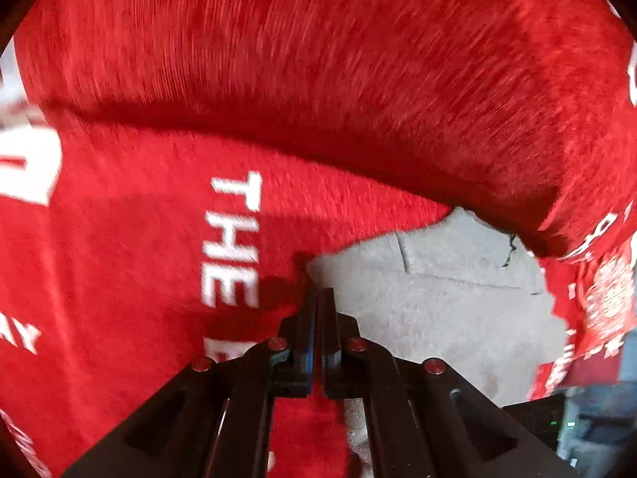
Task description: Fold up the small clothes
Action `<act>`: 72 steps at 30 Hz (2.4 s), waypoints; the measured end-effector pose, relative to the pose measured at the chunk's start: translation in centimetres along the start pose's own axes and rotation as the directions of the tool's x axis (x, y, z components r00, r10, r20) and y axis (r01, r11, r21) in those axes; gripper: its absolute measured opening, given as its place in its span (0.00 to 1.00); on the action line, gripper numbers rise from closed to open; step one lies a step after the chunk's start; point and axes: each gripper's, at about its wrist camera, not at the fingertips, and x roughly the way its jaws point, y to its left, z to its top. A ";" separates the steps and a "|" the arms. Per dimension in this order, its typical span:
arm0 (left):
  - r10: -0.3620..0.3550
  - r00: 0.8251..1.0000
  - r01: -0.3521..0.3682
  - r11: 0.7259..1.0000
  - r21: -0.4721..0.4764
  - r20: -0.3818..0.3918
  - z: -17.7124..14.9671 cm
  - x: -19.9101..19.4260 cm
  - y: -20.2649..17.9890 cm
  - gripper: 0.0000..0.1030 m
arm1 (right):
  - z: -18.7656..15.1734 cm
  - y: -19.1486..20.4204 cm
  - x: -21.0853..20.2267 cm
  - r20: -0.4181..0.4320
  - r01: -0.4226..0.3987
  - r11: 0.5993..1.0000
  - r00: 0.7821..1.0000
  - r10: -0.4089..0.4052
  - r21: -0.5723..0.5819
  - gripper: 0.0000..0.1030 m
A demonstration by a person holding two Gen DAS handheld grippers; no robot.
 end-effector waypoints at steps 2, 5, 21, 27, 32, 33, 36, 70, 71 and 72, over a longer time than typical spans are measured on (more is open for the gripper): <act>0.042 0.999 -0.042 0.999 0.033 0.014 0.2 -0.8 -0.2 0.02 | -0.3 -0.6 1.2 -0.016 0.021 1.000 1.000 -0.021 0.008 0.06; 0.084 0.996 -0.085 0.995 0.044 0.026 0.0 -1.6 -0.2 0.02 | -0.4 -1.6 3.1 -0.050 0.092 0.995 0.995 -0.090 0.026 0.08; 0.153 0.988 -0.154 0.980 0.129 0.021 -6.0 1.4 -6.1 0.02 | 11.3 -3.6 -18.6 0.346 0.449 0.889 0.823 -0.451 0.090 0.41; 0.204 0.978 -0.209 0.969 0.130 0.051 -7.7 2.8 -6.2 0.02 | 14.2 -0.5 -16.8 0.365 0.588 0.797 0.778 -0.511 -0.137 0.07; 0.240 0.969 -0.246 0.959 0.144 0.056 -7.8 2.7 -6.7 0.02 | 13.8 -2.0 -18.1 0.344 0.678 0.729 0.710 -0.614 -0.099 0.13; 0.262 0.963 -0.268 0.954 0.136 0.059 -7.8 2.4 -6.8 0.02 | 13.5 -2.4 -19.2 0.350 0.688 0.723 0.693 -0.630 -0.062 0.18; 0.290 0.953 -0.299 0.948 0.108 0.091 -8.0 0.6 -6.3 0.02 | 12.5 -1.9 -20.0 0.362 0.753 0.657 0.622 -0.695 -0.032 0.46; 0.357 0.918 -0.353 0.934 -0.055 0.170 -13.6 -4.0 0.1 0.99 | -0.2 -0.2 2.8 -0.211 0.191 0.968 0.952 -0.224 -0.163 0.07; 0.361 0.920 -0.359 0.932 -0.045 0.154 -13.4 -3.5 0.2 0.99 | -0.3 0.2 2.2 -0.222 0.195 0.962 0.946 -0.236 -0.193 0.07; 0.364 0.921 -0.362 0.931 -0.039 0.141 -13.3 -3.1 0.1 0.99 | -0.3 0.3 1.7 -0.227 0.196 0.956 0.943 -0.245 -0.218 0.07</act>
